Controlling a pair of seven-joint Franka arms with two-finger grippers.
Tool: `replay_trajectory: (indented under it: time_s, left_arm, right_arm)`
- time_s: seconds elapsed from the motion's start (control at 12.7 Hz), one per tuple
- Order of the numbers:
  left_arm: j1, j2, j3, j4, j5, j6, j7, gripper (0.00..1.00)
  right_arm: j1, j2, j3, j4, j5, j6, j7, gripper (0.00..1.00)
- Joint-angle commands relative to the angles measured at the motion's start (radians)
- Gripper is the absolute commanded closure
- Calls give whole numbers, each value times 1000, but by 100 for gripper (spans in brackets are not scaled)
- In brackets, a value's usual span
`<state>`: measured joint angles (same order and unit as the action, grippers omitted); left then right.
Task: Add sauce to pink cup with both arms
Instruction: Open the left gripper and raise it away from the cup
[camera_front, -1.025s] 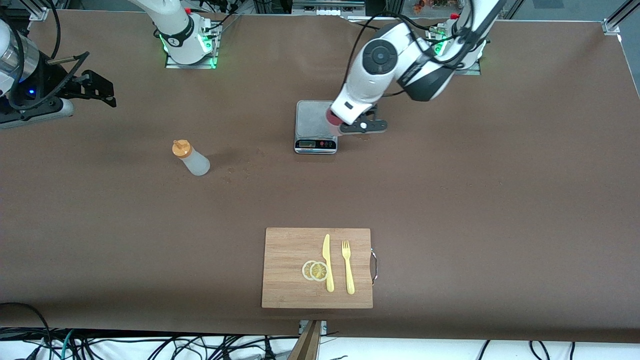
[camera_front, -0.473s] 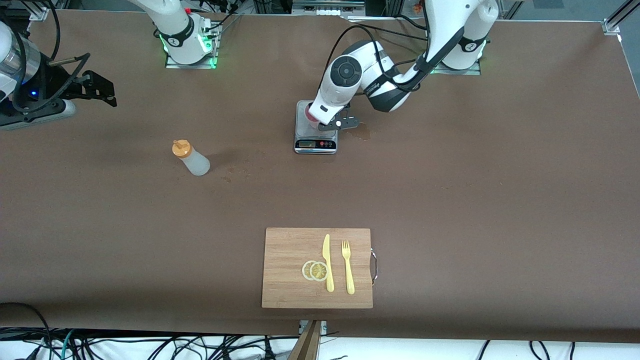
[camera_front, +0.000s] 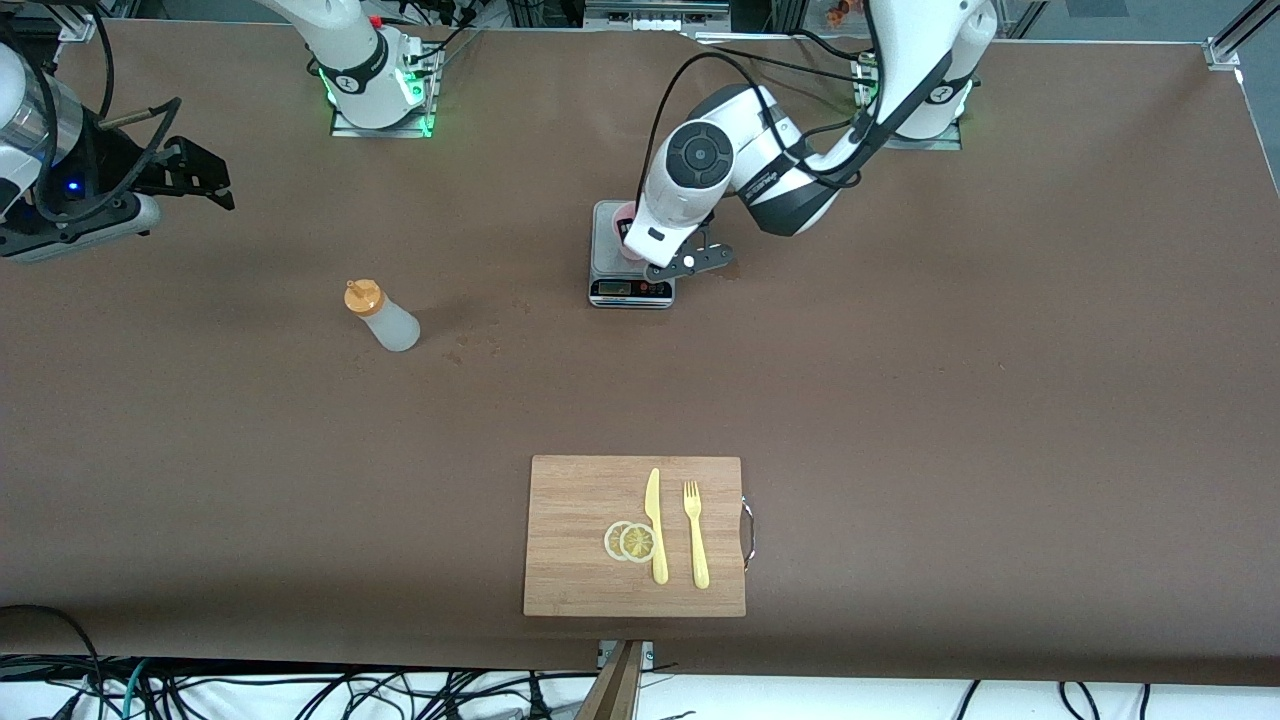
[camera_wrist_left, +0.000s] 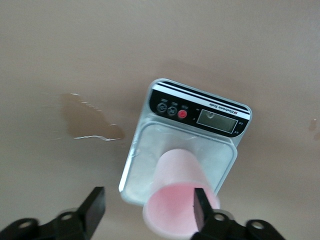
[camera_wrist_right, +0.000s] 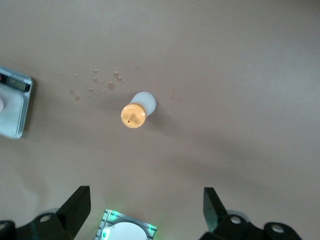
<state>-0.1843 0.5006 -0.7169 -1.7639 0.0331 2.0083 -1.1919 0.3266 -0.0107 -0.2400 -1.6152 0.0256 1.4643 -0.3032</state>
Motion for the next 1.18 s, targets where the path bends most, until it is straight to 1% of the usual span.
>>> replay_trajectory:
  time_s: [0.0,0.16,0.32,0.39,0.63,0.71,0.79,0.87,1.03,1.1]
  left_arm:
    - [9,-27,-1,191,2,-311,-6,0]
    - [74,-33,-6,274,8,-454,56,0]
    - [161,-43,-4,354,18,-577,241,0]
    - [205,-56,1,377,22,-614,332,0]
    - [345,-120,5,380,30,-637,574,0]
    - [373,-135,16,374,21,-626,674,0]
    - [365,-172,84,366,24,-608,774,0]
    - [338,-215,190,341,9,-576,863,0]
    - [219,-319,433,241,-10,-511,1059,0]
    - [171,-371,523,180,-16,-464,1110,0]
  right_arm:
    - [-6,-9,-5,-17,92,-16,-114,0]
    - [-4,-6,-5,-22,118,-9,-206,0]
    - [-4,-6,-5,-32,126,-7,-229,0]
    - [-4,-6,-5,-32,122,-10,-221,0]
    - [-7,-5,-5,-34,99,-18,-163,0]
    - [-9,-5,-5,-40,93,-18,-168,0]
    - [-9,-3,-5,-48,96,-16,-200,0]
    - [-9,-2,-7,-55,105,-9,-253,0]
    - [-11,17,-48,-74,132,14,-376,0]
    - [-11,34,-73,-81,164,25,-461,0]
